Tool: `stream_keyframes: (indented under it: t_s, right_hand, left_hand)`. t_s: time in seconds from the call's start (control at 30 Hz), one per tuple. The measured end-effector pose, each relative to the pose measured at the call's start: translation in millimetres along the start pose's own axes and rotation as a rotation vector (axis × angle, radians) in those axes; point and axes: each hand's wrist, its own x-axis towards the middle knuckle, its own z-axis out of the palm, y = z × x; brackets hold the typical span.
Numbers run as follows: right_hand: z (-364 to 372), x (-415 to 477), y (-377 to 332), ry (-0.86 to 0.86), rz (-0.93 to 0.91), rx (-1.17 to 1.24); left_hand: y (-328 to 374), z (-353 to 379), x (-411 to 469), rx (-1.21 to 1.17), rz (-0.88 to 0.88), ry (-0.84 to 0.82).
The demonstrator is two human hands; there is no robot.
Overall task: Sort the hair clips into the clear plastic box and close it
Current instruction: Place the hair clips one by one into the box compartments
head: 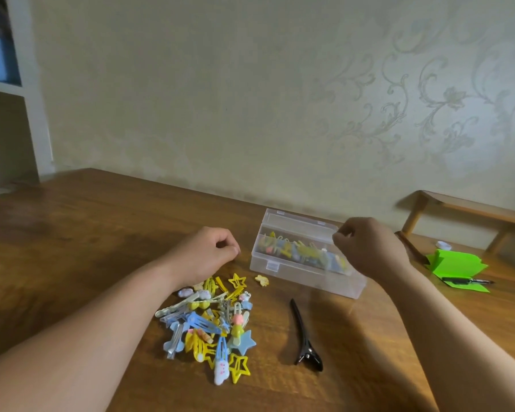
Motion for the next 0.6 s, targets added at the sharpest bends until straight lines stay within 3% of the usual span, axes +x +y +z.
stream_keyframes:
  t_s: [0.13,0.23,0.6]
  right_hand:
    - [0,-30,-49,-0.080,-0.270,0.194]
    - [0,-53,-81,-0.178,-0.417,0.176]
    - [20,-73,-87,-0.280,-0.495,-0.180]
  left_hand:
    - [1,0,0,-0.003,-0.016,0.006]
    - [2,0,1,-0.006,-0.028,0.007]
    - [-1,2,3,0.002,-0.003,0.016]
